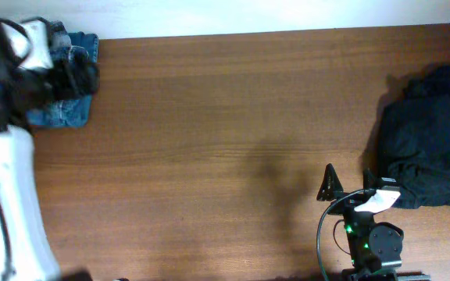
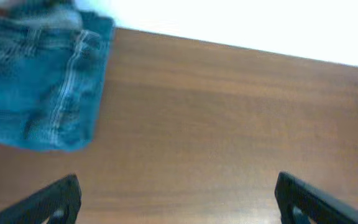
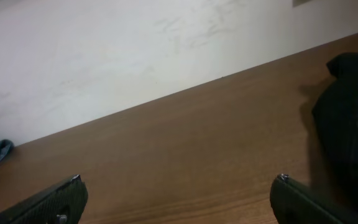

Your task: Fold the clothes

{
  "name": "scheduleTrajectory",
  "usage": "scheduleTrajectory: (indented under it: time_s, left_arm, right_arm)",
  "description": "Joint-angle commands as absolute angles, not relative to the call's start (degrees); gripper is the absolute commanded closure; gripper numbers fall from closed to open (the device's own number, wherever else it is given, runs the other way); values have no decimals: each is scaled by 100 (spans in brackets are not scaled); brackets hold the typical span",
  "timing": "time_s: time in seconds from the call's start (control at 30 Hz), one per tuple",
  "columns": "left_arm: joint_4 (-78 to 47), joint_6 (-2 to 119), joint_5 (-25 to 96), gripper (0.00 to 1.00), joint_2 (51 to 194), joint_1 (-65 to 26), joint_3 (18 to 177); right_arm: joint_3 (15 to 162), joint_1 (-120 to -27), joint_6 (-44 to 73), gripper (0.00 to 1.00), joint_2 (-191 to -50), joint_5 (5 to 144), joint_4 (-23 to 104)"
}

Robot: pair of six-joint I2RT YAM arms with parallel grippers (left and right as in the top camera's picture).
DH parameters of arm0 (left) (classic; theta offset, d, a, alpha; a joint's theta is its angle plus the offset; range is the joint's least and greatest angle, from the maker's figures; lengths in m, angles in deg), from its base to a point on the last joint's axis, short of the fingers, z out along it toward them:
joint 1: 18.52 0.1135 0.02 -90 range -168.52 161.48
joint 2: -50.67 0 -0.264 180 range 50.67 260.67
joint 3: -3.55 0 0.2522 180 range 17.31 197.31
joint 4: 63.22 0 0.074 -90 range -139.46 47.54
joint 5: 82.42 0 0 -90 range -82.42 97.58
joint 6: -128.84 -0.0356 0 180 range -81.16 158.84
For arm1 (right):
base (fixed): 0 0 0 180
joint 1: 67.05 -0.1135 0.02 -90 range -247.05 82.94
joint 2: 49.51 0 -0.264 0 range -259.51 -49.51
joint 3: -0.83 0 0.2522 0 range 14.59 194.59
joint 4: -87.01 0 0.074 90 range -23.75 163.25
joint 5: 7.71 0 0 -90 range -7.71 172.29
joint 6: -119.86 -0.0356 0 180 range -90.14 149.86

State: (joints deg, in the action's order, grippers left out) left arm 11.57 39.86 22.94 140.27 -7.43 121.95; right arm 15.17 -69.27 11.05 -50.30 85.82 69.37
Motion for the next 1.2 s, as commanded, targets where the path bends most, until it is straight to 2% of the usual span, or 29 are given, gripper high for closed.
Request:
scheduleTrajectory:
  time_s: [0.0, 0.23, 0.37, 0.53, 0.77, 0.93, 1.17]
  left_arm:
    - [445, 3896, 1911, 1, 13188, -1067, 10538]
    - [-2167, 3909, 1935, 1, 11595, -1211, 6868]
    - [-4287, 3923, 1933, 0, 10493, -1211, 4851]
    - [-6104, 3925, 2045, 1, 9031, -1213, 3113]
    - [-6648, 3918, 1861, 1, 7951, -1589, 2353]
    - [-6646, 3918, 1371, 1, 7575, -2057, 2292]
    - [-6318, 3918, 1345, 1, 6924, -2098, 2119]
  right_arm:
    - [1491, -6890, 1164, 1, -4971, 8569, 6889]
    - [1491, -6890, 1164, 1, -4971, 8569, 6889]
    - [1491, -6890, 1164, 1, -4971, 8569, 6889]
    - [1491, -6890, 1164, 1, -4971, 8569, 6889]
    - [1491, -6890, 1164, 2, -4971, 8569, 6889]
    - [1491, -6890, 1164, 1, -4971, 8569, 6891]
    - [1491, -6890, 1164, 1, -4971, 8569, 6889]
